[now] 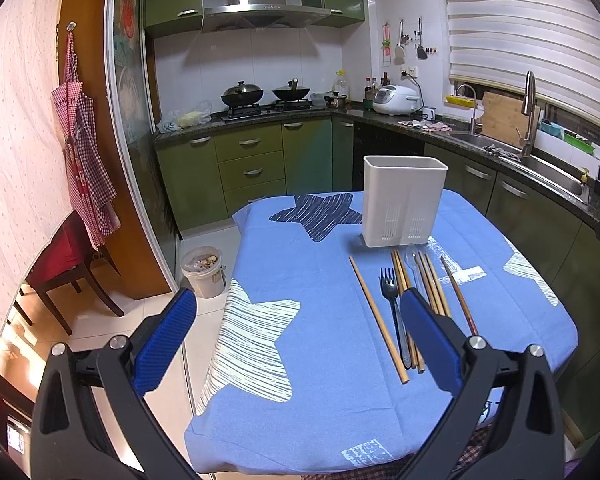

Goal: Organize utensils

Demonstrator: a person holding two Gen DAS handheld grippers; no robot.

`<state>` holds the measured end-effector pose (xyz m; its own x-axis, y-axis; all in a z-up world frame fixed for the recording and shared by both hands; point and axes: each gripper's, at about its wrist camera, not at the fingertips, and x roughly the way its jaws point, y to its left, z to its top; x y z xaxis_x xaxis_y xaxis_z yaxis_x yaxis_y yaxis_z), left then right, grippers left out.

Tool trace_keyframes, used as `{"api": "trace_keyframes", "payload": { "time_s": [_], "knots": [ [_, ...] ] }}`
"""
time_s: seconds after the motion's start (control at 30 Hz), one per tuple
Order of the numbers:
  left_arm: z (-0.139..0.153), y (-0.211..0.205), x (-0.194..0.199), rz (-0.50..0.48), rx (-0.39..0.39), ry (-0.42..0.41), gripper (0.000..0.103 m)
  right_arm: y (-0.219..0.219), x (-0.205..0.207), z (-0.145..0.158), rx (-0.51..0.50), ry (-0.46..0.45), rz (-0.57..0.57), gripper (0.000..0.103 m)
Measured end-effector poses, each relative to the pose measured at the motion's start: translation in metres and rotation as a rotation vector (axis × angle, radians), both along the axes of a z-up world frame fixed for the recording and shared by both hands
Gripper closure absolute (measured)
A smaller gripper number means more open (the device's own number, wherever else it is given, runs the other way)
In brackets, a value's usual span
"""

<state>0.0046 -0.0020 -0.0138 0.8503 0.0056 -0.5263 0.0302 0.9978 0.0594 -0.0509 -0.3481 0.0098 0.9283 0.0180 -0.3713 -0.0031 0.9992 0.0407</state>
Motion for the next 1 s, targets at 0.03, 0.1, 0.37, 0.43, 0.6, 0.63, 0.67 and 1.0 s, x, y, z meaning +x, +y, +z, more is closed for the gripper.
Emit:
{"api": "trace_keyframes", "payload": {
  "time_s": [0.03, 0.1, 0.37, 0.43, 0.6, 0.63, 0.67, 1.0],
  "knots": [
    [-0.0007, -0.0002, 0.0, 0.0, 0.0, 0.0, 0.006, 0.0, 0.0005, -0.0007, 0.0, 0.0, 0.0, 0.004],
    [0.0002, -0.0001, 0.0, 0.0, 0.0, 0.0, 0.006, 0.0002, 0.0006, -0.0009, 0.0, 0.0, -0.001, 0.004],
    [0.0006, -0.0001, 0.0001, 0.001, 0.001, 0.0, 0.006, -0.0001, 0.0006, -0.0007, 0.002, 0.001, 0.001, 0.004],
    [0.0017, 0.0003, -0.0003, 0.001, 0.002, 0.0, 0.006, -0.0004, 0.0006, -0.0004, 0.001, 0.001, 0.0, 0.004],
    [0.0012, 0.0001, -0.0001, 0.0, 0.002, 0.0, 0.006, -0.0003, 0.0006, -0.0005, 0.002, 0.001, -0.001, 0.004],
    [0.0015, 0.0002, -0.0002, 0.001, 0.002, 0.0, 0.006, -0.0003, 0.0005, -0.0005, 0.002, 0.001, -0.001, 0.004],
    [0.0013, 0.0003, -0.0001, 0.001, 0.002, 0.0, 0.006, -0.0002, 0.0006, -0.0007, 0.002, 0.001, -0.001, 0.004],
    [0.0009, -0.0003, -0.0001, 0.002, 0.002, 0.0, 0.006, -0.0002, 0.001, -0.0014, 0.003, 0.002, 0.001, 0.004]
  ]
}}
